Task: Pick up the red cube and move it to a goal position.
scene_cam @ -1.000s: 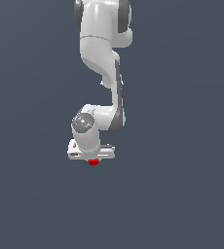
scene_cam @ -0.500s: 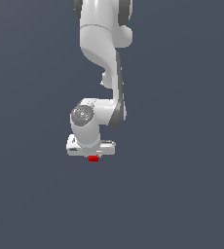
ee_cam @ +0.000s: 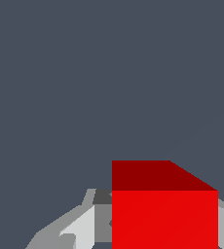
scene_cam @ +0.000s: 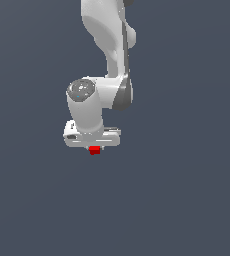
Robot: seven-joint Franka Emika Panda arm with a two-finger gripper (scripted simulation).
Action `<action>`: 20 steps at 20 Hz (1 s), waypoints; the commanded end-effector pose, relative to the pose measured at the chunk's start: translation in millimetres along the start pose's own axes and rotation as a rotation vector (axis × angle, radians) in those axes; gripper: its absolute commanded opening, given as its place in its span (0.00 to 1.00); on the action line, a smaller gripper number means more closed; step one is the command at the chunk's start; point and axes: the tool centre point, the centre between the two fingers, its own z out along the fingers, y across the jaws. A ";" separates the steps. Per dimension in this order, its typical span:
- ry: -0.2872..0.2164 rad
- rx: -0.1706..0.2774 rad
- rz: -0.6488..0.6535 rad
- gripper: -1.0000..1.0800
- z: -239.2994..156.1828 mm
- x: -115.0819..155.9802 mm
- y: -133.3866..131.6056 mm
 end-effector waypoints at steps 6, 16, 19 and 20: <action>0.002 0.000 0.000 0.00 -91.5 -16.5 -6.3; 0.002 0.000 0.000 0.00 -211.0 -36.3 -14.1; 0.002 0.000 0.000 0.00 -241.4 -40.6 -16.0; 0.002 0.000 0.000 0.00 -250.4 -41.8 -16.6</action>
